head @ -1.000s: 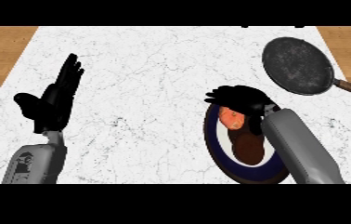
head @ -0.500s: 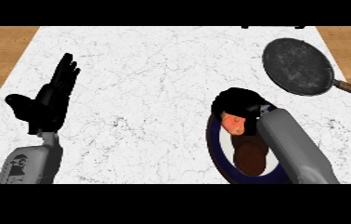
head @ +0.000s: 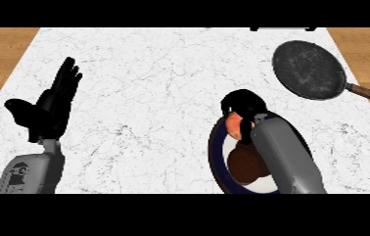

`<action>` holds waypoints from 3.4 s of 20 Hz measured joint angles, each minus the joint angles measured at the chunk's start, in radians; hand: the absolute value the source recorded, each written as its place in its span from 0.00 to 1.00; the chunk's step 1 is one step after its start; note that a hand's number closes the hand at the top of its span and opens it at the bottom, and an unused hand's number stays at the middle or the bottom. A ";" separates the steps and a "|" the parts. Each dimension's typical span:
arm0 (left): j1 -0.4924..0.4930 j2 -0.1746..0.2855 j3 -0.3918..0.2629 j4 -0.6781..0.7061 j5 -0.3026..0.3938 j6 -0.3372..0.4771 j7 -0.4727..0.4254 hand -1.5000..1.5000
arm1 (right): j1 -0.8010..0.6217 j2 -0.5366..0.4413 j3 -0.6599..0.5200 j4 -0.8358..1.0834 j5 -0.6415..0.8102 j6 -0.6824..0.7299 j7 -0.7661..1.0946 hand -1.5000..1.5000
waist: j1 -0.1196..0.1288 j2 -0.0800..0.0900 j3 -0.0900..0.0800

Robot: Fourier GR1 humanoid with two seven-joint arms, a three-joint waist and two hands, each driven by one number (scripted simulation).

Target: Pick the squash from the plate and place it in the pan

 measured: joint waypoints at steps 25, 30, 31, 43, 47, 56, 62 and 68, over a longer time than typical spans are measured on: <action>-0.019 -0.027 -0.024 -0.008 -0.024 0.014 0.012 0.50 | -0.061 -0.013 -0.108 -0.473 -0.195 -0.516 0.645 1.00 | 0.011 0.019 0.009; -0.048 -0.018 -0.009 0.009 -0.020 0.013 0.020 0.50 | -0.078 -0.133 -0.249 -0.347 -0.286 -0.568 0.507 1.00 | 0.014 0.021 0.009; -0.044 -0.020 -0.011 0.011 -0.021 0.011 0.015 0.50 | -0.100 -0.160 -0.273 -0.298 -0.292 -0.577 0.486 1.00 | 0.017 0.022 0.009; -0.073 -0.014 -0.015 0.018 -0.008 -0.019 0.012 0.50 | -0.205 -0.442 -0.467 0.266 -0.310 -0.796 0.148 1.00 | 0.061 0.041 0.012; -0.078 -0.023 -0.026 0.019 -0.014 -0.019 0.008 0.50 | -0.224 -0.487 -0.521 0.396 -0.338 -0.854 0.057 1.00 | 0.076 0.049 0.014; -0.093 -0.035 -0.037 0.016 -0.017 -0.017 0.009 0.50 | -0.251 -0.502 -0.633 0.592 -0.461 -0.711 -0.061 0.00 | 0.093 0.057 0.018; -0.089 -0.041 -0.042 0.022 -0.018 -0.019 0.001 0.50 | -0.246 -0.517 -0.687 0.649 -0.522 -0.617 -0.161 0.00 | 0.093 0.059 0.018; -0.072 -0.039 -0.036 0.015 -0.023 -0.010 -0.002 0.50 | -0.232 -0.508 -0.789 0.631 -0.628 -0.644 -0.315 0.00 | 0.080 0.050 0.018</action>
